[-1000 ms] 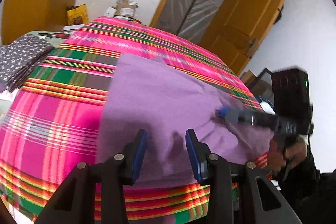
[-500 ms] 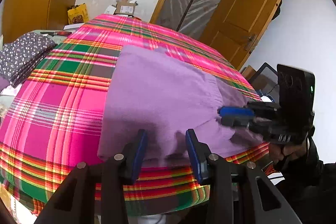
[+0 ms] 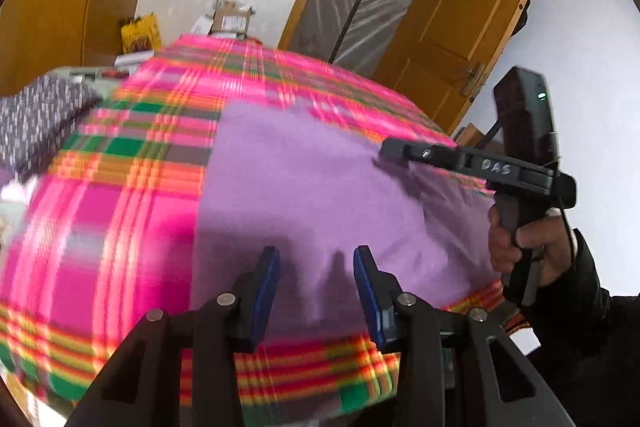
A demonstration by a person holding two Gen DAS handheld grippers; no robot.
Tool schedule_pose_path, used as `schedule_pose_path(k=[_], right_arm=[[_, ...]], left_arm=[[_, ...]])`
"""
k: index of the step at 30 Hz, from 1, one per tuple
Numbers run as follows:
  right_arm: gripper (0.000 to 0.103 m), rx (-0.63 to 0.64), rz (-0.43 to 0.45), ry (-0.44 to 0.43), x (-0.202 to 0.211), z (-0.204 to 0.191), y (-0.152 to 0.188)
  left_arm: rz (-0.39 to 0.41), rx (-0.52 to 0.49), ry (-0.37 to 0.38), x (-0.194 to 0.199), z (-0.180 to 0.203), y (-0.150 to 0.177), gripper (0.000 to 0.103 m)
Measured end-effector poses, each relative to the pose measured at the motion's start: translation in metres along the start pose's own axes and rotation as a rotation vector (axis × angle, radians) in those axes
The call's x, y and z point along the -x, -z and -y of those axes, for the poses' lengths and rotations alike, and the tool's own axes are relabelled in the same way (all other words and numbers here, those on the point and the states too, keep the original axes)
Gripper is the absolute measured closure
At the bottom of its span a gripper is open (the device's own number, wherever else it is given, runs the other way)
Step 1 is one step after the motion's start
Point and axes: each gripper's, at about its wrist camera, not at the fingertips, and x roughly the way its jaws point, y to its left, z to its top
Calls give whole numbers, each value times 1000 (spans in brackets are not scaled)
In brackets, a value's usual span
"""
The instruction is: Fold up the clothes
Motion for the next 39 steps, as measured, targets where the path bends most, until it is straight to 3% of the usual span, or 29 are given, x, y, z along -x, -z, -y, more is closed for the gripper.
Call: schedule_pose_path(k=[4,5,6,10,18,20,23,28,32,39], right_arm=[[77,-81,-53,44,-20,18,-7],[85,-129,-68,41,-25,26,-6],[91,-174,-76,32,-28,34,-5],[96,-292,-67,-38,-25,55,0],[90,-220,43,-76,8,44,-4],[90,-214,40,-68,8,42,-3],[91,-210,14,-41,2,42,-2],[97,-233,-50,-4,-14,52,6],[92,-205,-10,-15,0,46,5],[91,-47,21,-124,29,15,21]], left_arm=[[40,-10,-7,-5,-3,-27,64],[39,-11,-9,-8,-4,-29,64],[35,-10,-11,-11,-5,-31,64],[-27,17,-19,-27,-13,-28,64],[9,-1,-66,-31,-30,-76,64],[-14,-3,-91,-46,-34,-89,64],[-71,14,-70,-70,-37,-96,64],[-177,13,-108,-104,-41,-93,64],[-164,19,-106,-88,-34,-91,64],[-72,-7,-48,-29,-13,-49,64]])
